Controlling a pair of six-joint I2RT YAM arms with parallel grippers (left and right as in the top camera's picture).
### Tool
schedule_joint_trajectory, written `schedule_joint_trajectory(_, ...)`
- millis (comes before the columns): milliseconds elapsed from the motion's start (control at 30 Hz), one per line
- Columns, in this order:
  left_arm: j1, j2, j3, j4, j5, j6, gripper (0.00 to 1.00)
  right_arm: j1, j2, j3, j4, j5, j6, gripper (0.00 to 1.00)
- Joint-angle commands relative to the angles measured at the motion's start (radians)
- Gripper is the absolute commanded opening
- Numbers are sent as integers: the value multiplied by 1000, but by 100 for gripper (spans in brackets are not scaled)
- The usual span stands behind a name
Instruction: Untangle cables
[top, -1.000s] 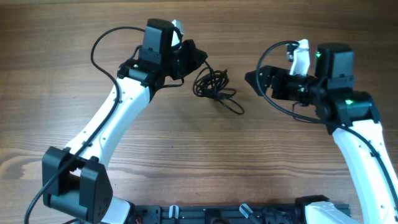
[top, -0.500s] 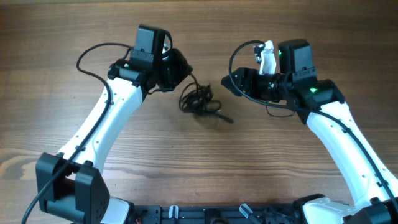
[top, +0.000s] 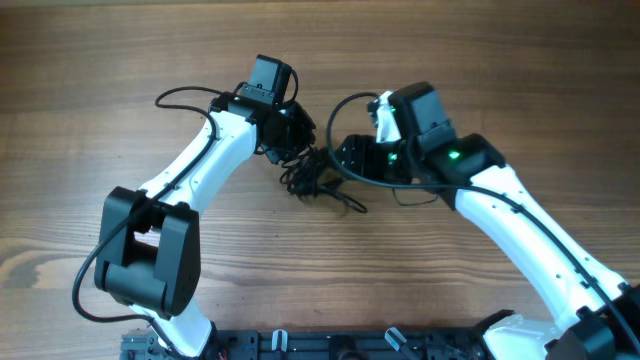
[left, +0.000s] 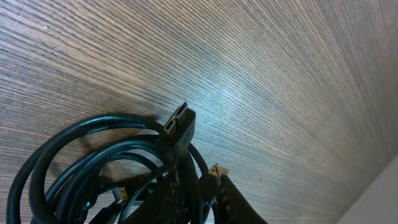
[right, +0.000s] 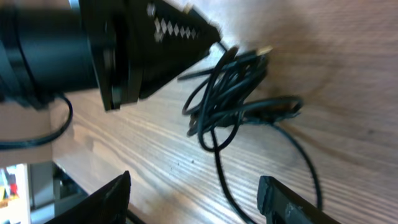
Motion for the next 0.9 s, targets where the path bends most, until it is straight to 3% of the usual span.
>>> schedule_joint_trajectory(0, -1, 13, 4, 0, -13, 6, 23, 37, 9, 23, 5, -58, 2, 65)
schedule_joint_trajectory(133, 2, 32, 4, -8, -13, 6, 23, 66, 6, 21, -34, -163, -19, 65)
schedule_joint_trajectory(233, 17, 34, 4, -10, -11, 6, 22, 141, 18, -5, -57, -49, -4, 62)
schedule_joint_trajectory(367, 33, 34, 4, -5, 3, 6, 22, 150, 154, -35, 23, -92, 4, 40)
schedule_joint_trajectory(467, 34, 34, 4, -6, 7, 6, 23, 139, 230, -35, 53, -86, 37, 31)
schedule_joint_trajectory(633, 70, 34, 4, -9, 107, 6, 24, 69, 235, -35, 119, 47, 78, 32)
schedule_joint_trajectory(700, 100, 34, 4, -9, 192, 6, 25, 45, 235, -35, 208, 6, 20, 40)
schedule_joint_trajectory(867, 111, 34, 4, -9, 276, 5, 42, 36, 235, -35, 361, 7, -53, 49)
